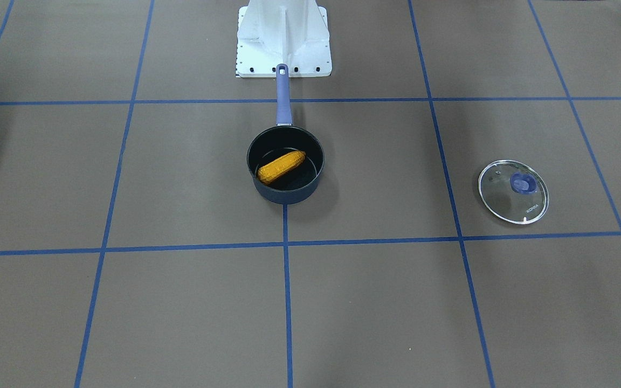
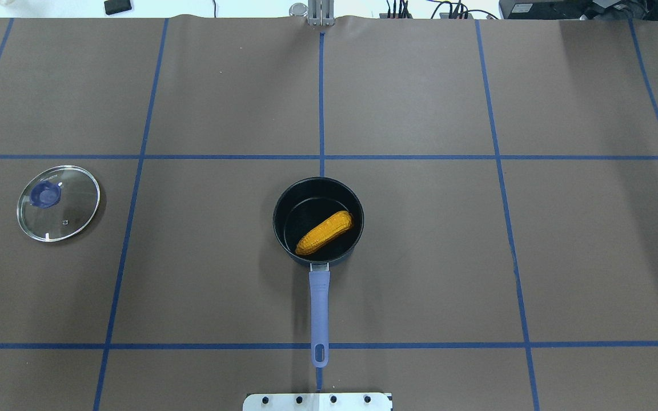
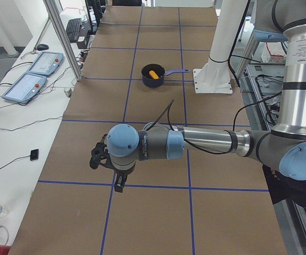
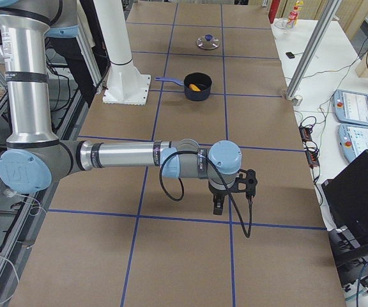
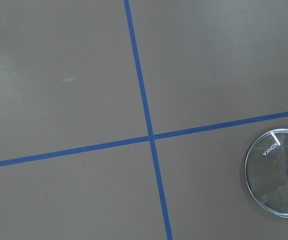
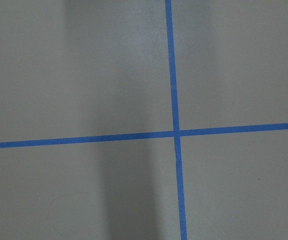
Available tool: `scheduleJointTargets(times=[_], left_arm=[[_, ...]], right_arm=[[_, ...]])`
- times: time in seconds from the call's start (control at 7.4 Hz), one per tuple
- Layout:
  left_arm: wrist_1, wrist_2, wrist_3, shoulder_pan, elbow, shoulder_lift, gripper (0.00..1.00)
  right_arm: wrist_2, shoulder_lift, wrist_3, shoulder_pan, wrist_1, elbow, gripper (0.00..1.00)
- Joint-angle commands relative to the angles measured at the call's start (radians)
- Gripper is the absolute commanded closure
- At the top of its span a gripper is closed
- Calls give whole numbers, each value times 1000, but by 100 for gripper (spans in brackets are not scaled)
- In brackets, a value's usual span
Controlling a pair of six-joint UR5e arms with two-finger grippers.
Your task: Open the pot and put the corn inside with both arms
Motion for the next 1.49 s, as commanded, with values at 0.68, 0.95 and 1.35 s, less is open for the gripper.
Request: scheduleJointTargets(times=[0.68,0.95,1.35], left_arm=[[-27,-1,32,2,-4,52,2],[-26,-1,25,2,6,34,2],[-24,-1,22,2,-2,29,2]], right_arm=[[-1,8,12,2,0,9,0],[1,22,12,2,0,0,0],[2,20,12,2,0,-3,0]])
